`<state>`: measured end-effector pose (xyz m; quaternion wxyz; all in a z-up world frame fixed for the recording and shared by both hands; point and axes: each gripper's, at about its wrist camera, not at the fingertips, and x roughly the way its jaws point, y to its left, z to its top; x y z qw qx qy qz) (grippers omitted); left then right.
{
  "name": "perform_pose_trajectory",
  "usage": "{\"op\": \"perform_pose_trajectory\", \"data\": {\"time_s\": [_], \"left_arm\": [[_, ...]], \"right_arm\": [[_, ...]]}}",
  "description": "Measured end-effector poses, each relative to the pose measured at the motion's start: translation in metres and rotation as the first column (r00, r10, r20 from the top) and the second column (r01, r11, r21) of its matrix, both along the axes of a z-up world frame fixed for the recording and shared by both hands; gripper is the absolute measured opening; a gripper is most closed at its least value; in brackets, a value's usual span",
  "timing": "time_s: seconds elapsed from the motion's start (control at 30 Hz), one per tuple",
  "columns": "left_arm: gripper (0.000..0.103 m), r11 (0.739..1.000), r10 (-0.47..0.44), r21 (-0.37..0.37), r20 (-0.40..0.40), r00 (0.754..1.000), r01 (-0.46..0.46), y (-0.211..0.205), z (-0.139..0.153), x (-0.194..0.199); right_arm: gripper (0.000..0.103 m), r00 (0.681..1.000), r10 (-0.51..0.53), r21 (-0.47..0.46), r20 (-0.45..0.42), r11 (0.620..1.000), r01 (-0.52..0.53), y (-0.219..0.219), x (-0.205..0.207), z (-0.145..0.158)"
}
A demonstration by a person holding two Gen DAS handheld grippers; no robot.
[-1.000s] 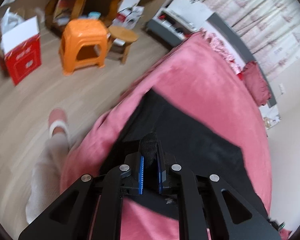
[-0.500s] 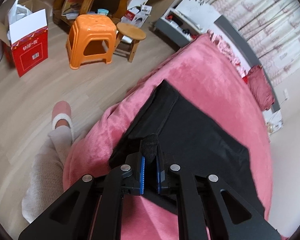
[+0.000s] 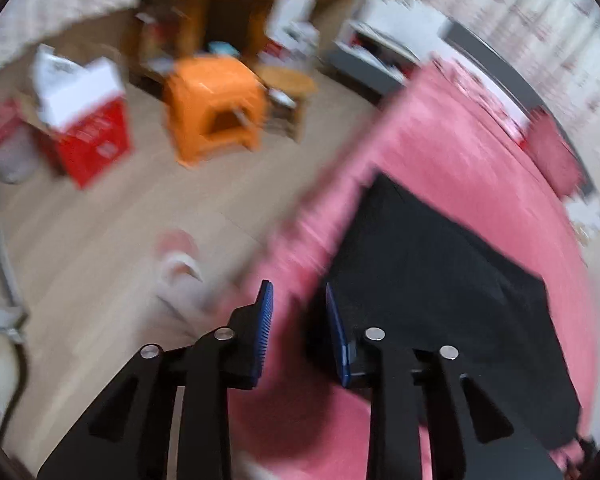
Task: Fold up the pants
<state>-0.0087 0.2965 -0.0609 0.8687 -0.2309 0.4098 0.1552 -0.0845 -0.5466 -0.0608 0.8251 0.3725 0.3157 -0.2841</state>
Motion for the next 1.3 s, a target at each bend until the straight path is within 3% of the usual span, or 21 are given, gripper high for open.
{"op": "perform_pose_trajectory", "data": {"time_s": [0.07,0.13,0.23,0.27,0.33,0.4,0.47,0.53,0.6,0.7,0.8,0.83,0.87,0.9,0.97,1.07,1.17,1.23,1.27,1.3], "left_arm": [[0.027,0.998,0.049,0.037,0.069,0.996,-0.051,0.002,0.018,-0.004],[0.027,0.998,0.009,0.056,0.113,0.994,-0.015,-0.012,0.029,0.004],[0.027,0.981,-0.187,0.068,0.134,0.973,0.179,-0.065,0.033,0.038],[0.027,0.966,-0.257,0.068,0.133,0.957,0.250,-0.088,0.030,0.051],[0.027,0.933,-0.361,0.062,0.123,0.925,0.355,-0.125,0.021,0.072],[0.047,0.882,-0.472,0.058,0.114,0.874,0.468,-0.169,0.008,0.095],[0.051,0.848,-0.531,0.079,0.101,0.842,0.525,-0.198,-0.005,0.110],[0.051,0.806,-0.587,0.142,0.066,0.807,0.575,-0.226,-0.018,0.122],[0.051,0.785,-0.604,0.191,0.027,0.797,0.589,-0.237,-0.033,0.125],[0.059,0.792,-0.598,0.177,0.025,0.801,0.585,-0.231,-0.053,0.125],[0.061,0.800,-0.597,0.145,0.101,0.796,0.582,-0.220,-0.060,0.114],[0.062,0.801,-0.597,0.138,0.106,0.795,0.583,-0.222,-0.059,0.114],[0.066,0.797,-0.602,0.137,0.101,0.792,0.589,-0.223,-0.060,0.114],[0.071,0.787,-0.615,0.146,0.092,0.783,0.600,-0.227,-0.060,0.116],[0.072,0.779,-0.622,0.164,0.083,0.778,0.605,-0.232,-0.059,0.118],[0.072,0.781,-0.620,0.163,0.080,0.781,0.603,-0.233,-0.059,0.118],[0.072,0.779,-0.620,0.171,0.056,0.783,0.604,-0.237,-0.059,0.120],[0.072,0.773,-0.618,0.199,0.016,0.786,0.603,-0.241,-0.055,0.121],[0.072,0.773,-0.613,0.208,0.000,0.790,0.600,-0.244,-0.052,0.122],[0.072,0.777,-0.609,0.195,-0.007,0.793,0.598,-0.246,-0.048,0.125]], "right_arm": [[0.060,0.994,0.103,-0.103,0.042,0.990,-0.098,0.024,0.018,0.024],[0.060,0.946,0.311,-0.114,0.093,0.947,-0.300,0.063,0.056,0.040],[0.060,0.791,0.587,-0.017,0.173,0.805,-0.593,0.130,0.115,0.036],[0.060,0.706,0.684,-0.006,0.183,0.719,-0.695,0.166,0.139,0.035],[0.057,0.577,0.798,-0.017,0.175,0.588,-0.809,0.221,0.167,0.031],[0.054,0.448,0.882,-0.033,0.143,0.457,-0.889,0.279,0.195,0.027],[0.052,0.362,0.925,0.003,0.117,0.364,-0.931,0.328,0.226,0.017],[0.051,0.319,0.941,0.072,0.113,0.313,-0.947,0.356,0.247,0.000],[0.051,0.283,0.954,0.123,0.096,0.270,-0.955,0.378,0.263,-0.016],[0.051,0.227,0.973,0.162,0.052,0.216,-0.963,0.395,0.277,-0.036],[0.049,0.156,0.984,0.255,0.082,0.131,-0.958,0.400,0.297,-0.051],[0.039,0.156,0.982,0.274,0.106,0.122,-0.954,0.403,0.303,-0.055],[0.018,0.162,0.978,0.292,0.129,0.119,-0.949,0.407,0.311,-0.057],[0.011,0.172,0.976,0.298,0.131,0.127,-0.946,0.408,0.321,-0.057],[0.009,0.213,0.972,0.257,0.097,0.182,-0.949,0.410,0.335,-0.052],[0.006,0.297,0.949,0.291,0.109,0.255,-0.922,0.404,0.347,-0.072],[0.006,0.355,0.911,0.318,0.211,0.280,-0.906,0.402,0.345,-0.081],[0.011,0.353,0.912,0.277,0.210,0.291,-0.916,0.398,0.337,-0.069],[0.022,0.366,0.905,0.251,0.217,0.310,-0.917,0.391,0.332,-0.061],[0.040,0.405,0.884,0.194,0.234,0.365,-0.910,0.379,0.325,-0.046]]}}
